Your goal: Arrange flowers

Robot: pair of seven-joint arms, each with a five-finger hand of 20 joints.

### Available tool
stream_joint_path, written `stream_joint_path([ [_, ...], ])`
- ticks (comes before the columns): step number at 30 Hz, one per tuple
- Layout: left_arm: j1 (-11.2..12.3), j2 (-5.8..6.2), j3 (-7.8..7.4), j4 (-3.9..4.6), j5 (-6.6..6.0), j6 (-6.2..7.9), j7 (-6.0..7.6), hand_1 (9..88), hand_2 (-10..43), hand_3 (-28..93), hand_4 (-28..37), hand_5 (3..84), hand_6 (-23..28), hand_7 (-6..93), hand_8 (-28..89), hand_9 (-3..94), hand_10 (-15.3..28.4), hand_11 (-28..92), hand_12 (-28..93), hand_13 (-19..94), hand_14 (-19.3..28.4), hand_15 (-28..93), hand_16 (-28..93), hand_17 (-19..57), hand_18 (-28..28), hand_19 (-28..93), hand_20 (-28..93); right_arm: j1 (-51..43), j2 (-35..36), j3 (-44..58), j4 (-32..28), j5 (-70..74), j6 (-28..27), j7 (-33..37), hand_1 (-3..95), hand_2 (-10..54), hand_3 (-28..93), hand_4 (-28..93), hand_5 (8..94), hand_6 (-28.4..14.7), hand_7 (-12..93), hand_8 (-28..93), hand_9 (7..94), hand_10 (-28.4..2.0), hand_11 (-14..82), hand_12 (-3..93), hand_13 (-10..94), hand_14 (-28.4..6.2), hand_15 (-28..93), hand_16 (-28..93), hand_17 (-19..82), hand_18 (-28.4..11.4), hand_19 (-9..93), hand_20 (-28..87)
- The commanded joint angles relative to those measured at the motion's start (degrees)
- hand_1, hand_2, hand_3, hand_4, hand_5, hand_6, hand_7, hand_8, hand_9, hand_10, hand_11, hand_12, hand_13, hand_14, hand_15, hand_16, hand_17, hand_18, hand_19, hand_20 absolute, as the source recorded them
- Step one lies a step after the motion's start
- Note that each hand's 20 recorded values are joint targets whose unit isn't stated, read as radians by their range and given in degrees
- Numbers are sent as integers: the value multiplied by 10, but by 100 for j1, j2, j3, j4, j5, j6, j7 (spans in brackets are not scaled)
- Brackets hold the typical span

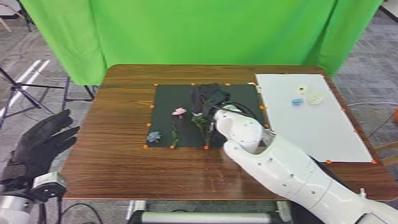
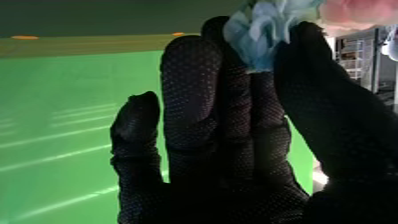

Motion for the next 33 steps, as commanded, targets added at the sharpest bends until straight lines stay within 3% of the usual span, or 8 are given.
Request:
stream_joint_path([
  [1,26,-8,-5,12,2,-53,-51,272,-12,719,-261,288,20,243,-125,241,108,233,162,211,139,310,15,-84,195,429,90,8,-7,25,11,-307,-195,48,359,-95,829,-283,620,33,323,-68,728,-84,265,275,712,-33,574,288,244,-199,781,561],
  [7,34,-5,-8,11,2,-58,-60,273,-11,718,-260,288,20,242,-125,243,109,234,161,213,138,310,13,-84,195,429,90,-24,-20,112,-13,-344,-321,66,330,-95,851,-283,608,35,307,-164,705,-90,272,236,700,-36,579,283,235,-202,778,563],
  [20,34,46,-17,31,-13,-75,-77,274,-10,719,-261,287,20,243,-126,244,109,235,161,214,139,313,14,-83,195,430,89,-100,20,217,-170,-305,-317,106,267,-95,835,-283,574,23,286,-163,674,-102,221,212,688,-48,583,278,222,-208,773,569],
  [24,36,28,-26,32,-11,-94,-77,274,-10,720,-261,286,20,244,-126,244,109,234,160,214,139,313,13,-83,195,430,89,-152,165,392,-414,-212,-71,252,227,-92,831,-283,553,11,275,-158,659,-109,218,213,681,-55,587,278,218,-212,774,573],
  [27,57,3,-39,17,-13,-63,-55,275,-9,719,-262,286,20,240,-125,244,108,234,160,214,140,313,13,-83,195,430,89,-168,350,620,-573,-88,60,473,203,-69,832,-276,519,-5,268,-141,610,-114,253,241,657,-65,606,277,207,-217,771,577],
  [30,73,-25,-30,4,-6,-50,-27,274,-9,720,-261,286,20,240,-124,244,109,234,161,214,140,313,13,-83,195,430,89,-99,659,751,-556,-86,226,874,200,-56,841,-265,480,-19,276,-133,533,-130,315,265,574,-96,668,269,191,-217,773,583],
  [33,122,-62,-37,-26,-6,-16,4,274,-9,721,-261,286,20,241,-124,245,108,235,161,215,140,314,13,-83,195,431,89,-90,1015,889,-420,-143,169,1318,231,-57,864,-251,424,-33,301,-133,446,-146,335,277,477,-106,651,232,165,-202,768,578],
])
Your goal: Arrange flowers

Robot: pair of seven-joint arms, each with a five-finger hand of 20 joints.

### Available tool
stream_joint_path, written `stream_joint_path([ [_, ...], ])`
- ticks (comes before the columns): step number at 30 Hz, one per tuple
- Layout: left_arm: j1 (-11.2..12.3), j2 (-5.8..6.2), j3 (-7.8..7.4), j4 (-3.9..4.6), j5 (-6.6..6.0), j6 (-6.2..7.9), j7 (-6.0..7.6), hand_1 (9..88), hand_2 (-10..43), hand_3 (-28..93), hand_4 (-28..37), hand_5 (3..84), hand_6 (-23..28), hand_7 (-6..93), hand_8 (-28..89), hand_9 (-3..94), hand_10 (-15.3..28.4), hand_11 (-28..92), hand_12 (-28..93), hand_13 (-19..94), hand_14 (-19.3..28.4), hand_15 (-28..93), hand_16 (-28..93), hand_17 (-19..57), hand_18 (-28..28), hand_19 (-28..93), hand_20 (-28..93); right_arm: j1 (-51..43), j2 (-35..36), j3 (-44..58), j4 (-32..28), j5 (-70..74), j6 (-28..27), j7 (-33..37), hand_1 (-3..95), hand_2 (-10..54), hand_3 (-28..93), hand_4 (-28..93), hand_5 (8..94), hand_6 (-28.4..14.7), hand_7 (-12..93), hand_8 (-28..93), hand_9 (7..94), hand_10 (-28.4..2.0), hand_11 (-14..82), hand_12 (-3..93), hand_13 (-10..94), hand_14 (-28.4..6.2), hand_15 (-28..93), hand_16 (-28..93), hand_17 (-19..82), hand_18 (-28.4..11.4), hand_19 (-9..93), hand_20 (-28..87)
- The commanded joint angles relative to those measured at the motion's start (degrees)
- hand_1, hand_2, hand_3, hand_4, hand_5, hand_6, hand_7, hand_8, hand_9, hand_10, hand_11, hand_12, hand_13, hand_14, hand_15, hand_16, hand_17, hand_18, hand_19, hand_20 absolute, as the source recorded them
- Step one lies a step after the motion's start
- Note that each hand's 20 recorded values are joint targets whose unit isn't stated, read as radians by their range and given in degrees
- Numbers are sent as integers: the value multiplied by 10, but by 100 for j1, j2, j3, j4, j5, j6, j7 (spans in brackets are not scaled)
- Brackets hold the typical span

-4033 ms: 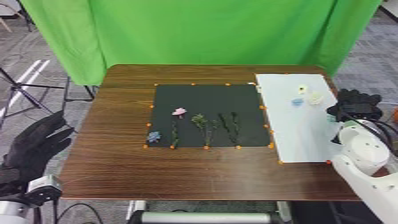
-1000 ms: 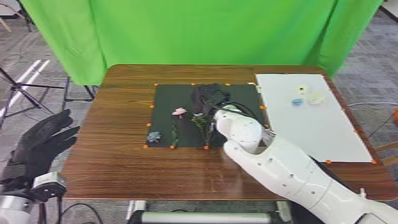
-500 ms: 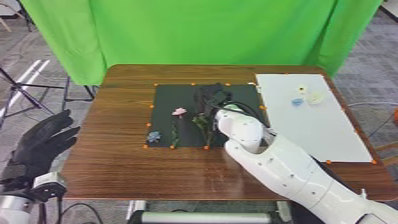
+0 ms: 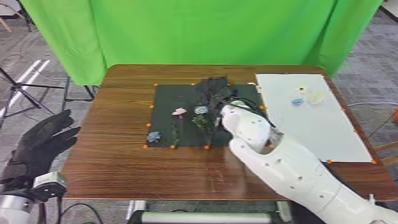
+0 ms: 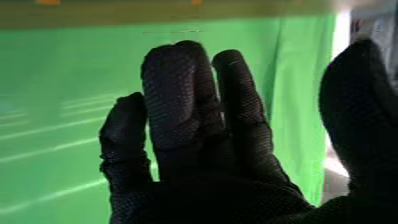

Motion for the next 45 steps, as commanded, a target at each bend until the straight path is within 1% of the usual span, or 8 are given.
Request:
stream_joint_path([
  [1,129,-107,-28,-47,-7,6,49,274,-8,720,-262,287,20,241,-124,245,109,235,161,215,140,314,13,-84,195,431,89,148,959,438,185,-46,249,1071,234,-59,871,-252,404,-36,305,-135,417,-149,323,274,450,-108,631,216,153,-200,754,570],
  [10,115,-138,-22,-47,-10,36,72,274,-7,720,-263,287,20,243,-126,245,109,234,161,214,140,315,12,-83,195,430,89,-323,1737,990,440,164,15,1813,279,-78,898,-245,287,-45,258,-121,293,-161,180,257,294,-133,291,211,74,-200,583,369],
  [15,119,-147,-12,-47,-10,48,70,273,-7,721,-264,287,20,244,-126,245,109,233,160,215,141,316,12,-84,195,431,89,-613,1830,1208,464,246,-127,1855,307,-80,912,-234,279,-20,268,-136,307,-155,173,243,335,-133,248,205,79,-205,573,343],
  [22,80,-141,1,-35,2,31,45,273,-6,721,-265,288,20,245,-126,245,109,234,161,214,140,313,12,-84,196,431,89,-819,1829,1375,621,366,-196,1575,322,-91,903,-249,296,-13,274,-136,387,-138,179,222,464,-83,281,210,106,-192,620,361],
  [28,114,-149,-4,-42,-19,66,64,272,-5,722,-265,290,21,245,-127,246,110,237,162,215,140,315,13,-84,196,431,89,-918,1886,1322,665,237,231,1267,341,-95,905,-273,359,2,325,-158,483,-120,214,206,569,-48,375,205,138,-186,680,405],
  [32,127,-155,-10,-47,-21,64,53,272,-5,722,-265,290,21,246,-127,246,109,237,162,215,140,315,12,-84,196,432,89,-833,1887,1089,825,97,771,1101,374,-95,874,-282,438,29,378,-188,570,-80,261,209,642,-23,391,283,162,-183,695,431],
  [38,114,-153,-19,-46,-14,70,38,273,-1,720,-265,290,21,246,-127,246,109,238,161,215,140,316,12,-83,195,432,89,-880,1894,1040,835,60,1300,978,501,-94,778,-282,675,45,478,-45,862,-37,119,439,795,-2,426,368,241,-166,737,475],
  [45,136,-142,-53,-60,-20,75,37,273,-1,719,-265,291,21,247,-128,246,109,237,160,215,139,315,12,-83,196,432,89,-1010,1877,1110,175,212,1652,622,501,-95,820,-282,738,36,454,-52,902,-44,113,449,839,11,398,411,269,-166,745,480],
])
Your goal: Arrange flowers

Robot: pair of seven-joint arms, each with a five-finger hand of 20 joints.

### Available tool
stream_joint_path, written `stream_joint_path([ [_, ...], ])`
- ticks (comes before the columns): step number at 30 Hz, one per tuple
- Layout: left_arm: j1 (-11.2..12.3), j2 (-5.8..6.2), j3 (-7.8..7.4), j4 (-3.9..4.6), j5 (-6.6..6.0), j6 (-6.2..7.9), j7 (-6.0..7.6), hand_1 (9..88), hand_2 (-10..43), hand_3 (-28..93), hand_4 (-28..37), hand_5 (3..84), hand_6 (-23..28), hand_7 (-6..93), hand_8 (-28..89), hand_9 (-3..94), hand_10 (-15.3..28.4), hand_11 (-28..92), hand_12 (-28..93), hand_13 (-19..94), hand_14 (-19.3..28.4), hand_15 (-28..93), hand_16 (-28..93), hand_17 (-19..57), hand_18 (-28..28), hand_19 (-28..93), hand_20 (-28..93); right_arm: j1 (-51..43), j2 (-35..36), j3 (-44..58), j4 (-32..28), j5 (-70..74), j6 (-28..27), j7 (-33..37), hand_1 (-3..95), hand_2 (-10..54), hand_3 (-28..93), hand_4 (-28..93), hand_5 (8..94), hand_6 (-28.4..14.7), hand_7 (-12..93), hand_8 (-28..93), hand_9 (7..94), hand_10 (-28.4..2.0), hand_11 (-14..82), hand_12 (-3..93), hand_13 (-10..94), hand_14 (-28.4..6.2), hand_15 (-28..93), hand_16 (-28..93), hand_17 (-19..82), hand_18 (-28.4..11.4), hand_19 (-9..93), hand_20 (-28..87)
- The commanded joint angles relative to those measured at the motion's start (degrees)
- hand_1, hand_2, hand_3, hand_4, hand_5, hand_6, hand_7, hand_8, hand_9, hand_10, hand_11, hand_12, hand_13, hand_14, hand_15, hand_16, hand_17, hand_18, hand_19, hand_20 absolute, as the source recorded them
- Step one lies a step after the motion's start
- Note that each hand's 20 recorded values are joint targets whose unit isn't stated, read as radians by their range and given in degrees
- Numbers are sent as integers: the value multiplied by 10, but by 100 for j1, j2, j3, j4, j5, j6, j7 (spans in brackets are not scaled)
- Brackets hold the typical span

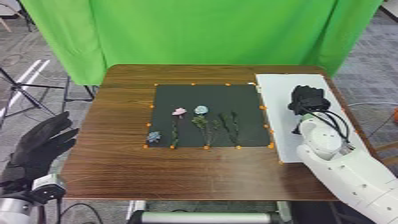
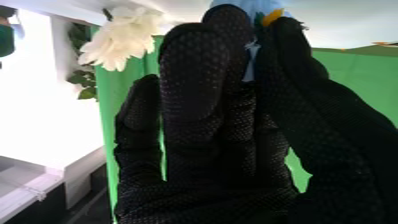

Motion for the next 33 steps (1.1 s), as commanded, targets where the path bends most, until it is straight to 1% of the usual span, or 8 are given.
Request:
stream_joint_path([
  [1,73,-27,-43,-41,-20,59,-17,273,0,719,-265,291,21,247,-128,246,109,238,161,215,140,315,12,-84,196,432,89,-120,-42,42,-776,67,366,-471,501,-95,820,-282,738,35,453,-51,904,-44,111,448,840,11,396,412,269,-166,744,480],
  [6,36,-5,-9,-15,-18,9,-52,273,0,720,-266,291,22,248,-128,246,109,237,160,214,140,315,12,-83,195,432,89,52,-222,-275,-1323,70,558,-898,501,-95,823,-282,742,34,449,-49,906,-46,111,451,840,11,396,418,270,-167,745,482],
  [9,3,27,7,-4,-13,-15,-76,272,0,720,-265,293,23,247,-129,245,110,237,161,214,140,316,12,-83,195,432,89,95,-359,-399,-1594,101,510,-1134,501,-95,823,-283,742,34,449,-47,906,-45,110,452,841,10,397,419,270,-168,745,483],
  [12,29,21,-8,-12,-10,-17,-83,272,0,721,-265,293,23,247,-128,245,110,238,161,214,140,316,12,-83,195,432,89,166,-477,-560,-1722,106,381,-1381,498,-95,826,-283,742,35,449,-46,906,-45,110,453,839,9,399,421,270,-169,745,485],
  [18,-17,62,-9,17,-7,-44,-116,271,-1,722,-267,293,23,247,-128,245,110,238,161,214,139,316,12,-83,195,432,89,174,-663,-734,-1758,139,-11,-1533,490,-95,839,-283,741,35,450,-46,905,-44,109,452,835,7,406,426,257,-171,743,490],
  [21,4,58,-17,11,-8,-44,-127,271,-1,722,-266,293,23,247,-128,245,110,238,161,214,139,315,12,-83,195,431,89,105,-701,-749,-1783,194,-188,-1595,487,-95,842,-283,741,35,451,-46,904,-42,110,453,833,5,413,425,255,-171,742,493],
  [28,40,31,-15,-3,-3,-36,-97,271,-1,722,-266,293,23,247,-128,245,110,238,161,214,139,315,12,-83,195,431,89,70,-802,-920,-1750,211,-390,-1664,484,-95,843,-283,738,36,452,-46,903,-41,111,454,827,2,434,413,249,-172,740,496],
  [33,7,36,19,16,-20,-13,-109,271,-1,722,-266,293,23,248,-128,245,109,238,162,214,139,317,12,-83,195,431,89,108,-952,-1066,-1698,176,-434,-1718,483,-95,846,-283,739,35,453,-48,901,-41,109,451,820,1,443,410,246,-172,738,497],
])
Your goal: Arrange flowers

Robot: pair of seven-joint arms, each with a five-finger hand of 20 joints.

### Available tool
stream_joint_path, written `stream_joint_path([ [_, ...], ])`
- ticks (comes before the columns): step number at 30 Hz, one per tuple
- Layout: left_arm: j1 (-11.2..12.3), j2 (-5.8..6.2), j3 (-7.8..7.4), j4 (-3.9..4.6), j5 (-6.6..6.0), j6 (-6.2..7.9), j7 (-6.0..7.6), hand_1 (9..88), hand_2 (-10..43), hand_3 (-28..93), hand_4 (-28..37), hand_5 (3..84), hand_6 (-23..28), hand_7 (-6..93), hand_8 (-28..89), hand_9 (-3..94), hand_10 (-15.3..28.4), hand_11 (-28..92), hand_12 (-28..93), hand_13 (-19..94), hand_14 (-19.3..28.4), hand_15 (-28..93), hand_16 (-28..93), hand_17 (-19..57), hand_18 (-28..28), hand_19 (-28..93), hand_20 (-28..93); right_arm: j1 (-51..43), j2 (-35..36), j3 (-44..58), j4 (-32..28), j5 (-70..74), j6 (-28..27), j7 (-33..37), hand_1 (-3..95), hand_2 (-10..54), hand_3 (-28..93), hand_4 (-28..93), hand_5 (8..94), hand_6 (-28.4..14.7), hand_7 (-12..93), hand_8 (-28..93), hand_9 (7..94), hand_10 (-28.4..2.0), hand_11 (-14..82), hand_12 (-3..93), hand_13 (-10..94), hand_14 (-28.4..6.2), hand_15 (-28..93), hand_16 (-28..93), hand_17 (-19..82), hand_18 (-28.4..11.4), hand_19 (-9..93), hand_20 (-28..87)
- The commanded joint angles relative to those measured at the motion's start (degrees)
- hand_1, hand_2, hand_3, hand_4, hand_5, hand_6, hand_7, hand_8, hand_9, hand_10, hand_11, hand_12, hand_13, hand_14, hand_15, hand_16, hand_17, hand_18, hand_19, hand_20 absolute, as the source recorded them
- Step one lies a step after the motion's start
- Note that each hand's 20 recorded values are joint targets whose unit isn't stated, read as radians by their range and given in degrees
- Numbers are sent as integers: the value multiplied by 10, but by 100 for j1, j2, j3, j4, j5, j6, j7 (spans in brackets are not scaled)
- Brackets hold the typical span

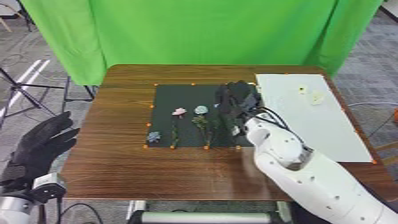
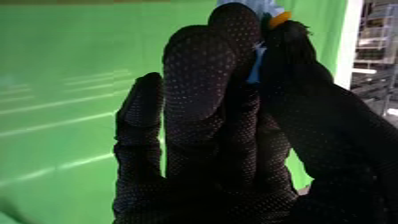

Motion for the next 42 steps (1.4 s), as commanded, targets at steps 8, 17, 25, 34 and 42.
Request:
stream_joint_path([
  [8,-8,-18,78,17,-21,-13,-31,271,-1,722,-268,293,22,246,-127,245,109,237,162,214,139,316,11,-83,195,431,89,118,-399,-428,321,-159,32,44,484,-95,839,-283,730,40,454,-49,899,-39,109,448,816,2,452,402,245,-172,737,498],
  [17,19,-34,45,1,-18,6,-36,271,0,722,-267,293,23,246,-127,245,109,237,161,214,140,317,12,-84,195,432,89,182,-399,-531,481,-357,440,314,485,-95,836,-283,728,40,457,-49,898,-38,109,447,816,4,460,400,246,-172,738,499],
  [25,-8,-18,44,17,-21,-13,-57,270,0,721,-267,294,23,246,-127,245,109,238,161,214,139,316,12,-84,196,432,89,165,-437,-582,476,-518,173,306,484,-95,837,-283,726,40,458,-47,896,-39,110,449,813,5,463,401,246,-173,738,500],
  [34,-8,1,31,28,-24,-31,-69,271,0,722,-266,294,23,246,-127,245,110,238,160,214,139,315,11,-84,196,432,89,79,-493,-406,476,-580,-286,401,442,-95,788,-283,674,30,464,-42,843,-49,133,432,773,4,484,377,221,-175,731,502],
  [42,-18,15,28,41,-20,-54,-105,272,1,721,-266,294,23,246,-128,245,110,238,160,214,140,317,12,-84,196,432,89,80,-458,-377,412,-507,-207,518,408,-95,767,-283,625,23,462,-35,769,-65,236,352,739,-8,539,302,210,-175,728,503],
])
